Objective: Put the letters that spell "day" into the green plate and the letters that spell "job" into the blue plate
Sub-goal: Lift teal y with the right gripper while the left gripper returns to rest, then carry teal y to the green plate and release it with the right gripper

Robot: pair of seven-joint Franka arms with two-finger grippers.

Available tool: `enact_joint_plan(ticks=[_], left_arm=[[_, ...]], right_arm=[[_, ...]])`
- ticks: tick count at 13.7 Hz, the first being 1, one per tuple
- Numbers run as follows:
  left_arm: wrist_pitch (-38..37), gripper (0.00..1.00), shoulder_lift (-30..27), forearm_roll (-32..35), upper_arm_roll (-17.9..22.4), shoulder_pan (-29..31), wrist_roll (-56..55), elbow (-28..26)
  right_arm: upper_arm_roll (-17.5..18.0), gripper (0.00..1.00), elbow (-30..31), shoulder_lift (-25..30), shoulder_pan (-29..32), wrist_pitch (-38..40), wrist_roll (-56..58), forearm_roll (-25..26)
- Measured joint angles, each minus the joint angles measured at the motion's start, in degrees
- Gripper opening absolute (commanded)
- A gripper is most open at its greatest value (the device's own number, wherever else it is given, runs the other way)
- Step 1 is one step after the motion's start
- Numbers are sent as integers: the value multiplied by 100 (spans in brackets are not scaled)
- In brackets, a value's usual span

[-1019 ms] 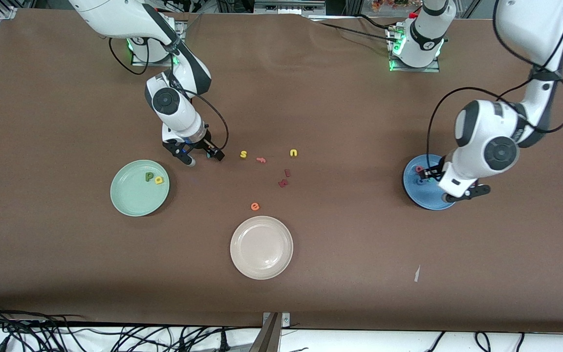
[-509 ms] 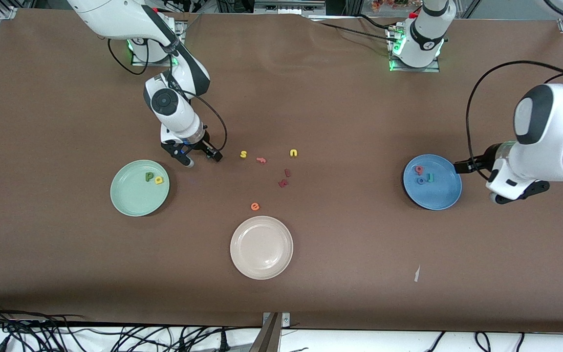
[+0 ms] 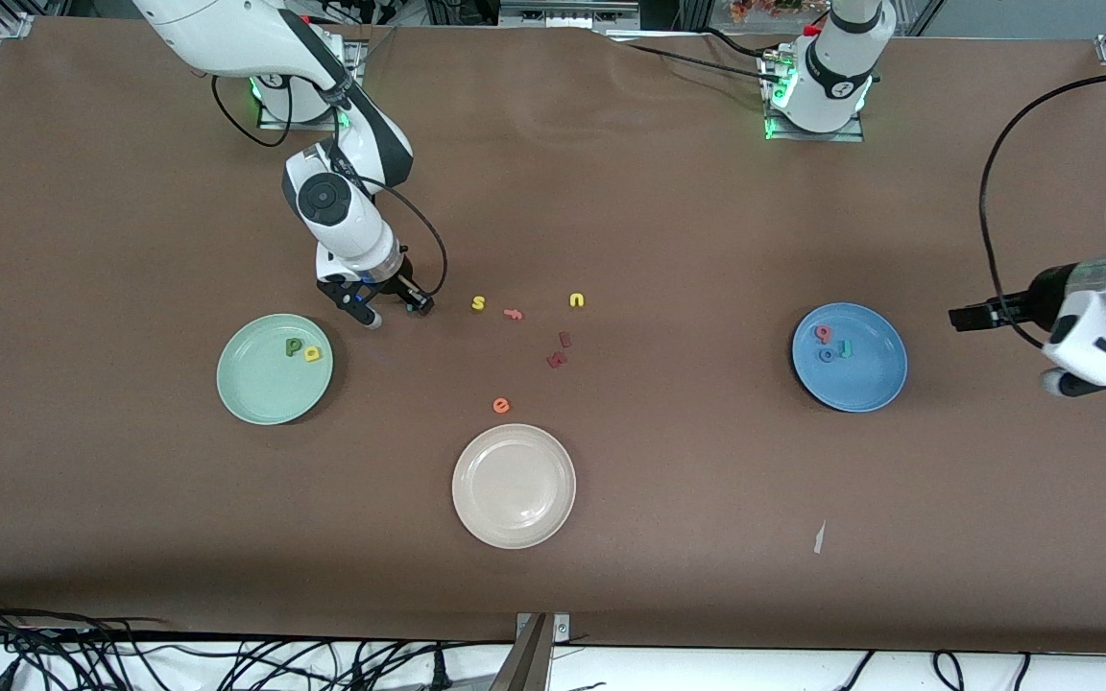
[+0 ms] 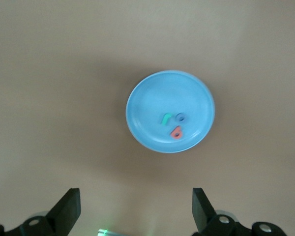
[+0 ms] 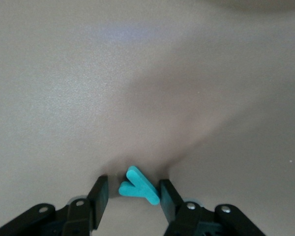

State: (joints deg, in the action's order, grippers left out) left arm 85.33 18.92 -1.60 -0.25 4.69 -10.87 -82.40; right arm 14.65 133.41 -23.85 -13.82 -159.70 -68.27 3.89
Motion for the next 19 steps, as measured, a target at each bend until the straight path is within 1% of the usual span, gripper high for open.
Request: enact_joint_plan(ticks=[1, 2, 4, 7, 9, 10, 11, 12, 14, 16, 19], left_arm=[[-9, 100, -7, -164, -1, 23, 37, 136], [-14, 100, -33, -259, -18, 20, 58, 230], [-16, 100, -142, -279, -78, -2, 67, 314], [53, 100, -349, -183, -86, -26, 132, 321], [102, 100, -486, -64, -90, -50, 403, 272], [103, 100, -561, -56, -91, -59, 661, 205], [114, 100, -659, -56, -90, -62, 936, 81], [138, 100, -780, -56, -87, -62, 1174, -66], [179, 100, -1029, -56, -82, -62, 1439, -285], [201, 100, -1235, -56, -83, -86, 1466, -360], [268, 100, -1349, -59, -84, -160, 1304, -430]], right_arm=[[0, 42, 0, 2, -4, -15, 0, 0], [0, 38, -1, 2, -5, -20, 0, 2], [1, 34, 0, 3, -8, -47, 0, 3], [2, 23, -1, 3, -16, -100, 0, 4], [2, 12, -1, 4, -20, -117, 1, 4], [2, 9, -1, 5, -21, -117, 1, 6], [2, 9, -1, 8, -23, -121, 2, 8], [2, 1, -1, 10, -26, -119, 2, 10], [2, 0, -1, 13, -26, -117, 2, 18], [3, 0, -3, 27, -28, -122, 3, 82], [-85, 0, -30, 25, -28, -123, 173, 111]])
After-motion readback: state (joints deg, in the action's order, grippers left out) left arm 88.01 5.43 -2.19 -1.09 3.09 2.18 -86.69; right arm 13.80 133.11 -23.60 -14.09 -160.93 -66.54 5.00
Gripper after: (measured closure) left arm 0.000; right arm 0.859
